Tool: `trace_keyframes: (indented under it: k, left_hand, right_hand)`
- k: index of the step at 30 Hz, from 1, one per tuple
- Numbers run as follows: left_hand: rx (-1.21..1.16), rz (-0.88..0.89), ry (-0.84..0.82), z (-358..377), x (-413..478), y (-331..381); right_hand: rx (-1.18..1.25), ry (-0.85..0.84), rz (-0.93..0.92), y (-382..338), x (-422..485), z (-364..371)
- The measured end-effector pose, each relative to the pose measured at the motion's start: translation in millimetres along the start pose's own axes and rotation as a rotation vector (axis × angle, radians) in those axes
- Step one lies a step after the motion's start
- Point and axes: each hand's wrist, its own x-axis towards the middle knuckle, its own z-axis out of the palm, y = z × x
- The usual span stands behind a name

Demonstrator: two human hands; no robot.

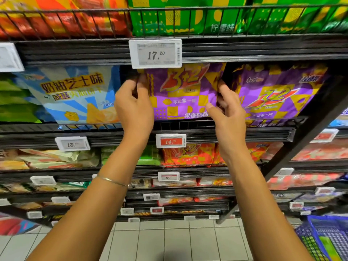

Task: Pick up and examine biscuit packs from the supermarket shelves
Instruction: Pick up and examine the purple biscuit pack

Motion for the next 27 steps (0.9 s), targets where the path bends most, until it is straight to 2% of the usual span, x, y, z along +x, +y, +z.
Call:
trace_keyframes:
  k: [4, 12, 15, 19, 22, 27]
  left_hand:
    - [0.134, -0.060, 0.017, 0, 17, 9]
    - [0.044, 0.083, -0.094, -16, -20, 8]
    - [-0.131, -0.006, -0.214, -22, -41, 3]
    - [-0.195, -0.112, -0.225, -35, -58, -12]
    - [-0.220, -0.214, -0.204, -46, -66, -26]
    - [-0.310, -0.445, -0.225, -66, -87, -50]
  right_hand:
    - [0.037, 0.012, -0.040, -5, 4, 0]
    - [0.142, 0.053, -0.048, 3, -17, -10]
    - [0.132, 0.047, -0.068, 8, -25, -13]
    - [0.119, 0.025, -0.044, 15, -36, -16]
    - [0.185, 0.009, 0.042, 23, -45, -23]
    - [0.464, -0.172, 0.374, 34, -51, -35]
